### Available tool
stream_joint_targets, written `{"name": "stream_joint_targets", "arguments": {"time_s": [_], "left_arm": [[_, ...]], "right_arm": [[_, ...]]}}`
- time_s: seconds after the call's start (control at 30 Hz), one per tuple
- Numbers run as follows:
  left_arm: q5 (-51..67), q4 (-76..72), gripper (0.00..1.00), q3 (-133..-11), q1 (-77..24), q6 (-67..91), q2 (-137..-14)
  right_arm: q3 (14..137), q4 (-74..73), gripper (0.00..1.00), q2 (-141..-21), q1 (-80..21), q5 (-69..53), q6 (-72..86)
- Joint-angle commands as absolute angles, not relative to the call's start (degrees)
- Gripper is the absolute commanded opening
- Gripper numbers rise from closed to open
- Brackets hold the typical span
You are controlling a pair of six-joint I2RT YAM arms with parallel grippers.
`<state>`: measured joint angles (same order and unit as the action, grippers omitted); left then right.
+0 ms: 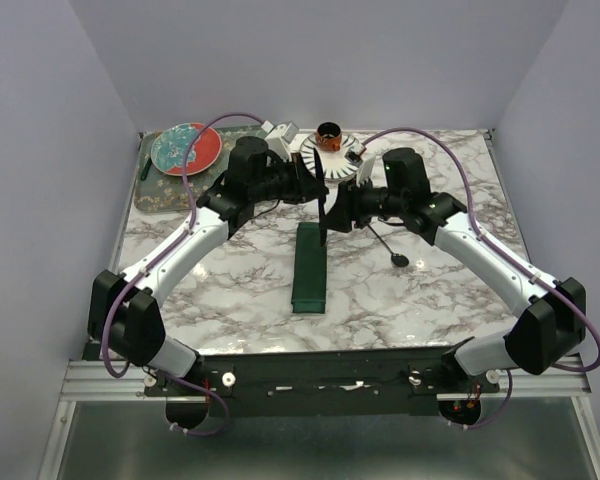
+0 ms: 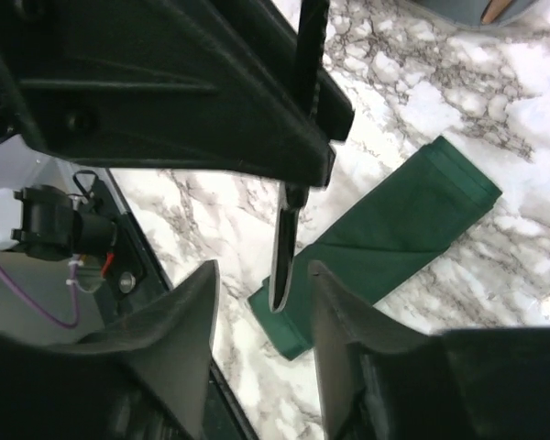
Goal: Fold the napkin into a case and place the utensils inside
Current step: Pass from the right arm to the left, then pass from the left arm to the right
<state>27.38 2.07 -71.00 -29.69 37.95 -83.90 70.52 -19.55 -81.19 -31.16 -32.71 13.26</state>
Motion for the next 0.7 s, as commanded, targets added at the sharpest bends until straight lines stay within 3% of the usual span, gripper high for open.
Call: {"name": "stream_joint_targets", "arguments": {"time_s": [0.0, 0.07, 0.33, 0.67], "left_arm": [[22.7, 15.7, 0.00, -76.8, -28.1, 31.2, -86.4], [21.5, 20.3, 0.00, -78.0, -27.8, 30.2, -88.5], [16.4, 25.0, 0.00, -81.2, -27.7, 32.5, -96.2], [10.9, 29.6, 0.00, -89.9, -27.7, 31.2, -107.3]], "right_arm": [[71.3, -20.6, 0.67, -80.2, -29.3, -33.3, 12.1], [71.1, -22.3, 0.78, -80.0, -27.3, -33.0, 10.7], [67.7, -26.1, 0.99, -79.6, -21.6, -31.5, 5.9], [64.8, -26.5, 1.00, -77.8, -17.5, -29.7, 4.4]]}}
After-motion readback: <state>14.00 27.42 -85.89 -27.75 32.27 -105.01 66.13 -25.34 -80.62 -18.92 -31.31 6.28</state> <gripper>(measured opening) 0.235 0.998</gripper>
